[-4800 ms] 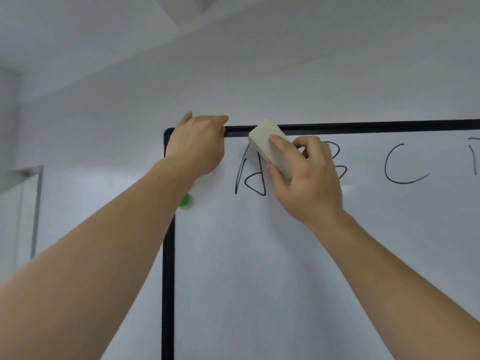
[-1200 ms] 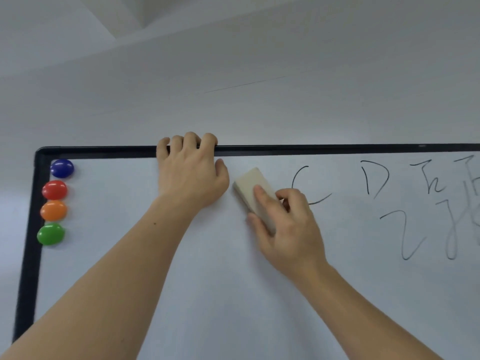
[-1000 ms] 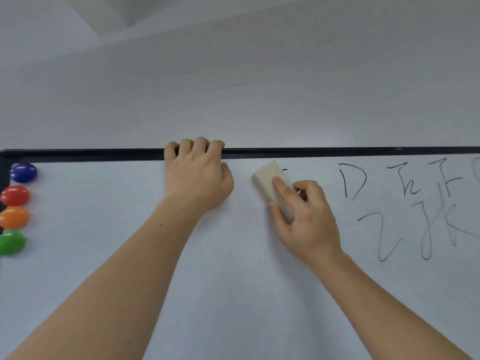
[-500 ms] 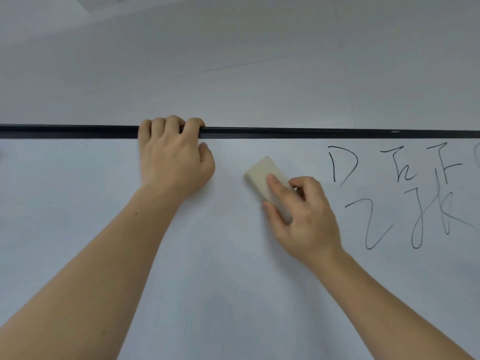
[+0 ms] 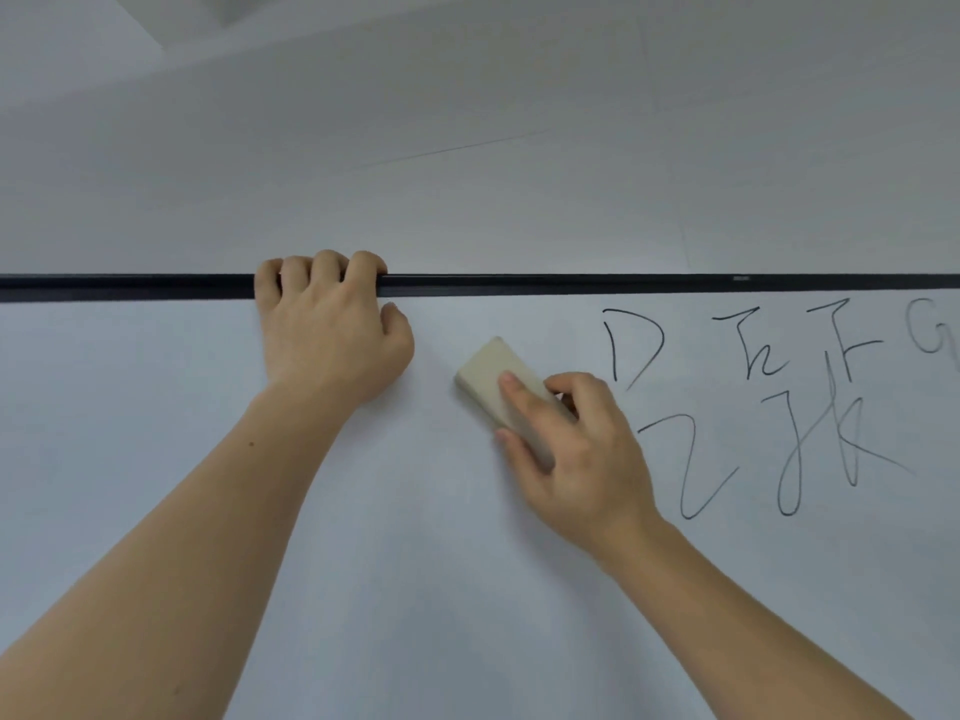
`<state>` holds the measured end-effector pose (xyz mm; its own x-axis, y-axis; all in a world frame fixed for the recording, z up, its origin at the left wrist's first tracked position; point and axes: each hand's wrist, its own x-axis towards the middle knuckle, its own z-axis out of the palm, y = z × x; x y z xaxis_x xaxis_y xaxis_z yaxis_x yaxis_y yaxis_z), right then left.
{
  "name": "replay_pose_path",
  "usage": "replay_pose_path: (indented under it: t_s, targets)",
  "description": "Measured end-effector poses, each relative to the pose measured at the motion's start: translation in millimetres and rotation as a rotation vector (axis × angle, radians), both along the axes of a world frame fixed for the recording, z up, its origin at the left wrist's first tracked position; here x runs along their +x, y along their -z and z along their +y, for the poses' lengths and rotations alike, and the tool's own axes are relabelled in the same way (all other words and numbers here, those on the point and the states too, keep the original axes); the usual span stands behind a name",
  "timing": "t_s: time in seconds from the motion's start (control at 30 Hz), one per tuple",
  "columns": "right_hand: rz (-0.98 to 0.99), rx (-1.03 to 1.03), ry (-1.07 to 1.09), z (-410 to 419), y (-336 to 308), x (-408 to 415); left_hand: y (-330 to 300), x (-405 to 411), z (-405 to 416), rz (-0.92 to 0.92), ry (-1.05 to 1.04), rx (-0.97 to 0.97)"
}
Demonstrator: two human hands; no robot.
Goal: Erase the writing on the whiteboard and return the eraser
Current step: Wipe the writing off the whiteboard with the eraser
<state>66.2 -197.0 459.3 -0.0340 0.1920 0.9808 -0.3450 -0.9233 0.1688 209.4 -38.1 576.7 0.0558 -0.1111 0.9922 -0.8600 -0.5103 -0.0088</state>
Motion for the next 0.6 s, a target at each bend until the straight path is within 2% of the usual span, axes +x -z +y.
replay_pose_path:
  t_s: [0.23, 0.37, 0.43, 0.6]
  targets:
    - [-0.187, 0.250, -0.001, -69, -24, -65, 4, -40, -46, -0.087, 0.019, 0.118]
    - [-0.297, 0.382, -0.021, -83, -36, -70, 10, -57, -73, -0.092, 0.013, 0.105]
    - [-0.295, 0.347, -0.044, -75, -33, -60, 13, -60, -79, -0.082, 0.004, 0.093]
    - [-0.111, 0.127, -0.030, -62, -22, -45, 12, -63, -84, -0.063, 0.009, 0.061]
